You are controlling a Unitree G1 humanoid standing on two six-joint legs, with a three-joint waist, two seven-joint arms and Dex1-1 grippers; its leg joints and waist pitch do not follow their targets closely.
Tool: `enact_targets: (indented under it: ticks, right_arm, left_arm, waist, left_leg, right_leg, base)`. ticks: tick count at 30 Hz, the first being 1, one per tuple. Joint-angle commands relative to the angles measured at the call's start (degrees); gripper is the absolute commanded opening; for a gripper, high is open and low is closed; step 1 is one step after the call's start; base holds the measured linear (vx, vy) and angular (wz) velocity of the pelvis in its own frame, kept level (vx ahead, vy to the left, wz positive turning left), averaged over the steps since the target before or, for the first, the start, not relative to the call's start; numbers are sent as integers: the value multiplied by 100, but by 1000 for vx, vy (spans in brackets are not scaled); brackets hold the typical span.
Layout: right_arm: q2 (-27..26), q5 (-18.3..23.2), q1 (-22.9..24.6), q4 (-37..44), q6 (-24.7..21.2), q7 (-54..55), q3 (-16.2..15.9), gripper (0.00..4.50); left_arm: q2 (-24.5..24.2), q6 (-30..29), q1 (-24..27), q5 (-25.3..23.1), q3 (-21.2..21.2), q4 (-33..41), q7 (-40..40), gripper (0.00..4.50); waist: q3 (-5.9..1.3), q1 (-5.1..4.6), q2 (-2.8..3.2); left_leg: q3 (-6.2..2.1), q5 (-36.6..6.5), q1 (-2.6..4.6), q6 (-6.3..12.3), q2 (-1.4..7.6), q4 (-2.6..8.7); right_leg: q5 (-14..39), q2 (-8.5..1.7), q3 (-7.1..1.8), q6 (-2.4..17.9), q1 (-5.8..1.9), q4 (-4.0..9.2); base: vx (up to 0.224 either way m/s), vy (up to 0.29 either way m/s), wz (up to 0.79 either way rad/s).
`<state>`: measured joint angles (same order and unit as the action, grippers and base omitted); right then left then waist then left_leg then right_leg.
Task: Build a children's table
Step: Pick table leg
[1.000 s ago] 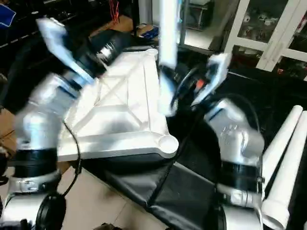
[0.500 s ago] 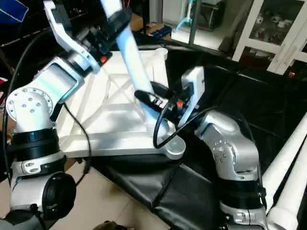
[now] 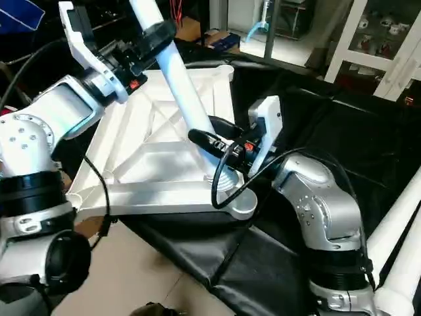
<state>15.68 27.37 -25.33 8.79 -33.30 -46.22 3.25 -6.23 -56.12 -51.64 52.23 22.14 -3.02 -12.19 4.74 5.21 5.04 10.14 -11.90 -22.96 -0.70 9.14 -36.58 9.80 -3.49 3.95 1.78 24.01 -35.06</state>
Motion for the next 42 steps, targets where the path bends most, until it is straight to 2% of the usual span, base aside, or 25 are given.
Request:
enact_targets:
  ticks: [1,4,5,6,9,12,17,19,20,23,24,25,28,29,31,32,34,35,36,37,38,42]
  right_arm:
    - [36,-5,-19,96,102,-36,-77,179]
    - [50,11,-20,90,125,-17,-102,179]
    - [54,11,-28,75,146,-13,-114,179]
    - [56,2,-32,64,164,-17,-118,179]
    - [65,-4,-44,44,197,-16,-129,179]
    - [81,10,-70,17,233,2,-126,179]
    - [82,-5,-96,-34,278,25,-123,179]
    - [80,-10,-105,-48,299,42,-122,179]
    - [85,-13,-111,-59,320,54,-126,179]
    - [71,15,-152,-107,324,104,-100,179]
    - [64,52,-180,-134,304,94,-82,235]
    - [61,76,-201,-153,290,84,-71,249]
    - [69,145,-250,-196,261,39,-54,254]
    - [76,219,-280,-200,203,6,-29,274]
    - [144,511,-366,-189,-32,-150,78,293]
    - [201,670,-413,-206,-163,-238,160,295]
    - [287,914,-481,-242,-353,-348,295,301]
    - [309,982,-496,-248,-410,-375,330,323]
    - [412,1267,-556,-281,-649,-517,466,333]
    - [412,1267,-556,-281,-649,-517,466,338]
    - [617,1583,-644,-404,-919,-772,641,344]
    - [1051,1799,-818,-688,-1143,-1277,751,376]
  left_arm:
    - [-60,-150,-2,94,-153,99,-19,337]
    - [-99,-220,29,122,-290,258,-43,324]
    - [-88,-240,26,154,-308,324,-13,294]
    - [-118,-246,28,142,-352,352,-74,294]
    - [-161,-256,24,115,-392,364,-165,278]
    - [-153,-278,-6,172,-332,354,-132,242]
    - [-172,-208,-20,192,-310,333,-58,198]
    - [-188,-162,-31,187,-295,309,-45,184]
    - [-195,-151,-39,189,-286,302,-48,184]
    - [-213,-151,-87,198,-257,310,-33,175]
    - [-231,-147,-124,189,-251,299,-28,174]
    - [-242,-147,-156,191,-245,287,-26,173]
    - [-254,-156,-226,259,-224,273,-48,173]
    - [-257,-173,-243,332,-222,296,-116,173]
    - [-289,-237,-247,534,-245,403,-351,172]
    - [-319,-275,-233,585,-285,463,-459,172]
    - [-367,-327,-213,609,-353,518,-578,172]
    - [-385,-339,-204,613,-374,535,-618,172]
    - [-438,-367,-173,631,-444,588,-769,172]
    - [-438,-367,-173,631,-444,588,-769,172]
    - [-495,-396,-169,699,-512,582,-1012,172]
    - [-659,-470,-148,751,-652,585,-1307,172]
  waist:
    - [-524,15,-21]
    - [-552,28,-20]
    - [-564,32,-19]
    - [-572,34,-27]
    - [-572,36,-32]
    - [-580,35,-19]
    - [-576,32,-30]
    - [-576,30,-21]
    - [-586,28,-44]
    - [-591,31,-32]
    - [-597,32,-54]
    - [-598,35,-47]
    - [-590,39,-49]
    - [-590,41,-62]
    - [-593,49,-47]
    - [-595,51,-75]
    - [-589,60,-74]
    - [-590,74,-67]
    - [-589,79,-89]
    - [-594,89,-86]
    - [-584,97,-81]
    - [-580,159,-81]
  left_leg:
    - [-204,-39,132,574,356,366]
    - [-204,118,122,628,356,343]
    - [-204,144,118,650,357,336]
    - [-202,182,114,665,356,329]
    - [-191,164,102,695,336,320]
    - [-194,132,109,666,340,313]
    - [-191,-37,112,569,339,320]
    - [-198,-53,113,541,341,323]
    - [-195,-24,117,543,343,320]
    - [-193,11,108,553,336,308]
    - [-192,19,112,562,336,306]
    - [-194,25,108,563,334,304]
    - [-187,-18,112,544,332,303]
    - [-185,-30,108,537,330,305]
    - [-188,-32,112,556,326,303]
    - [-185,-29,111,568,330,304]
    - [-187,2,108,582,338,300]
    - [-185,3,111,594,334,291]
    - [-175,-2,108,591,330,292]
    - [-179,7,111,601,327,291]
    - [-176,13,113,620,322,289]
    - [-172,-60,125,527,325,282]
  right_leg:
    - [705,-473,-253,1219,-340,330]
    - [467,-475,-256,1283,-348,293]
    - [431,-482,-255,1306,-357,283]
    - [377,-483,-255,1327,-361,278]
    - [470,-479,-253,1294,-364,291]
    - [593,-469,-251,1256,-359,294]
    - [858,-466,-251,1183,-352,321]
    - [875,-461,-250,1162,-352,315]
    - [839,-464,-252,1157,-353,313]
    - [802,-464,-252,1168,-350,305]
    - [794,-463,-253,1173,-350,302]
    - [796,-470,-252,1183,-353,295]
    - [893,-465,-253,1164,-341,311]
    - [906,-466,-255,1165,-347,310]
    - [910,-462,-251,1179,-346,305]
    - [915,-466,-252,1189,-348,311]
    - [897,-462,-256,1188,-342,297]
    - [934,-466,-256,1173,-342,298]
    - [984,-469,-259,1157,-346,307]
    - [998,-470,-260,1150,-352,304]
    - [1068,-459,-258,1123,-335,319]
    - [1240,-450,-259,1049,-326,326]
  base:
    - [0,0,0]
    - [0,0,0]
    - [0,0,0]
    - [0,0,0]
    - [0,0,0]
    - [0,0,0]
    - [0,0,0]
    - [0,0,0]
    - [0,0,0]
    - [0,0,0]
    - [0,0,0]
    - [0,0,0]
    - [0,0,0]
    - [0,0,0]
    - [0,0,0]
    - [0,0,0]
    - [0,0,0]
    - [0,0,0]
    - [0,0,0]
    - [0,0,0]
    - [0,0,0]
    - [0,0,0]
